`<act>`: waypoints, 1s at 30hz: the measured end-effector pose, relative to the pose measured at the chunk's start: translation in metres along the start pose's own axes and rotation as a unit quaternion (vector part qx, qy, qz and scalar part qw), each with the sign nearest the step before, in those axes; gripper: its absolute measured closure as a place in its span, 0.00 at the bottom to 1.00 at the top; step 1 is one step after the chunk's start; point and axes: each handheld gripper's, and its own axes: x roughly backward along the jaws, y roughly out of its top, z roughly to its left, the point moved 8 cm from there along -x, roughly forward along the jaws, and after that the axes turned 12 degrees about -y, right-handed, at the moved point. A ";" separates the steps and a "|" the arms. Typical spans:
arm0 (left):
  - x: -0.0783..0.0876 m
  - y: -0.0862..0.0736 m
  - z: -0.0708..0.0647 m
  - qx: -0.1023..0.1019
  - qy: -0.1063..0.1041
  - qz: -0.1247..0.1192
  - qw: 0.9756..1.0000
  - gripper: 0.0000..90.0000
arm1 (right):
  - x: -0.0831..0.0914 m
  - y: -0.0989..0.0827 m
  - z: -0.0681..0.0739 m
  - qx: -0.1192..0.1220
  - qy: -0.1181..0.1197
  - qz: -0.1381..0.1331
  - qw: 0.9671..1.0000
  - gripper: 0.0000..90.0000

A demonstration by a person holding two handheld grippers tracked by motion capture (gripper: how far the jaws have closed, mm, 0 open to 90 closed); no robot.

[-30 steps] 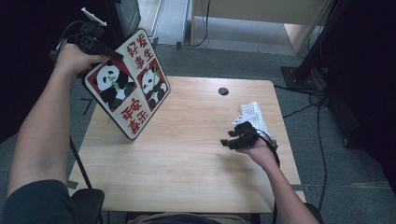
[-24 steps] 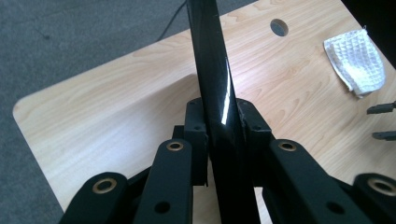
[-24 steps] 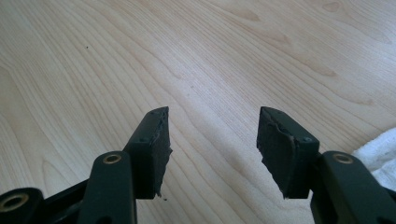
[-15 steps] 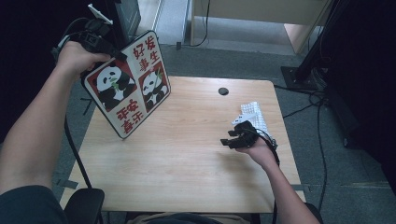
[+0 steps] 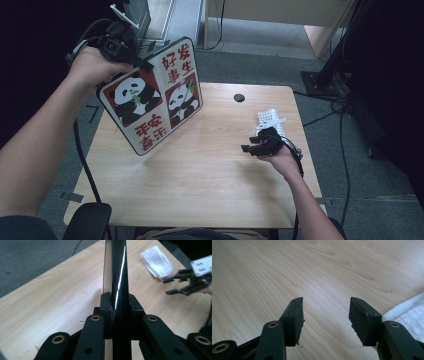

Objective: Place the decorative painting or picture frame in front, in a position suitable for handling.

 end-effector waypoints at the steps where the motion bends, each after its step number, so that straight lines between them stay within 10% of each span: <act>1: -0.003 -0.001 -0.005 -0.003 -0.002 0.001 1.000 0.88 | 0.000 -0.001 0.000 -0.002 0.000 0.004 1.000 0.50; 30: -0.081 0.007 -0.080 -0.024 -0.064 0.036 0.997 0.88 | -0.004 -0.003 -0.002 -0.004 -0.013 0.014 1.000 0.50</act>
